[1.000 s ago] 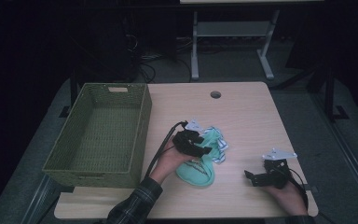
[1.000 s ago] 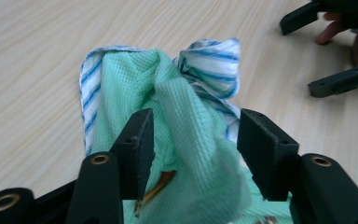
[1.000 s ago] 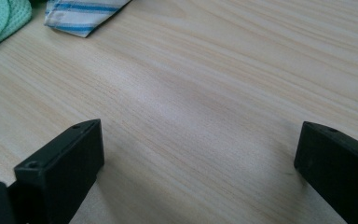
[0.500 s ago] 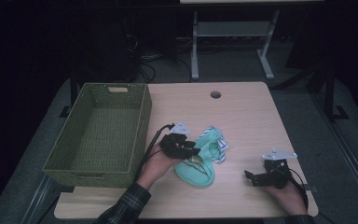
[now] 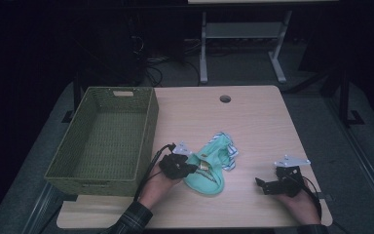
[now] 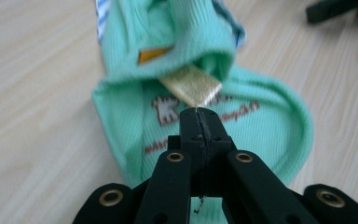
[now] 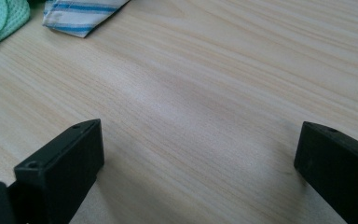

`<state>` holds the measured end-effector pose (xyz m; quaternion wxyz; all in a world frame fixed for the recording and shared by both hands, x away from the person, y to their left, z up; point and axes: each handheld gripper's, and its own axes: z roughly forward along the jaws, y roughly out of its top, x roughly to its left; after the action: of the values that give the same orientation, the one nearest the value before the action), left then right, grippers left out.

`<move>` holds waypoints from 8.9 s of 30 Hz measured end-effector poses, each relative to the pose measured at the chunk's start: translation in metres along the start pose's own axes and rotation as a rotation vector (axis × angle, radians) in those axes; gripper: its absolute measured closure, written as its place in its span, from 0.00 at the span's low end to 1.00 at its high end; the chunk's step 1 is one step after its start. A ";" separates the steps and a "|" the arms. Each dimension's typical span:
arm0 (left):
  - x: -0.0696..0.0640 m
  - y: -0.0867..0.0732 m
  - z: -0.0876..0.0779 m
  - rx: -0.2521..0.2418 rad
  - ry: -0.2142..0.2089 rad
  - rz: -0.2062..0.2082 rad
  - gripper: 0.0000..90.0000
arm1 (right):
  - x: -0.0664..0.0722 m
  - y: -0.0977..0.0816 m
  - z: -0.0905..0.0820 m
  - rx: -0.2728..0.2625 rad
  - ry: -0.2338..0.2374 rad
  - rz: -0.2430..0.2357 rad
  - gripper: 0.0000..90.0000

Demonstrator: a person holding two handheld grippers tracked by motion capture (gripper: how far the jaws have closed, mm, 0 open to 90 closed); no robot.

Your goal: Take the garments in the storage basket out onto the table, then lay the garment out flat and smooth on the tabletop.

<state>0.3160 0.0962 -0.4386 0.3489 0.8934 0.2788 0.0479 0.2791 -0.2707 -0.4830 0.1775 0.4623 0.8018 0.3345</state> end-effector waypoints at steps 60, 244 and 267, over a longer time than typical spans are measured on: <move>0.004 -0.010 0.014 0.091 -0.008 0.017 0.99 | 0.042 0.067 0.051 -0.036 0.228 -0.063 0.45; 0.059 0.062 0.050 -0.007 0.053 -0.007 0.98 | 0.055 0.052 0.035 0.056 0.357 -0.168 1.00; 0.048 0.037 0.041 0.058 0.051 0.015 0.94 | 0.063 0.048 0.022 0.040 0.347 -0.186 1.00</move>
<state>0.3852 0.0744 -0.4507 0.3153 0.9036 0.2825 0.0654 0.2904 -0.1915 -0.4637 0.0579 0.3250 0.8661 0.3753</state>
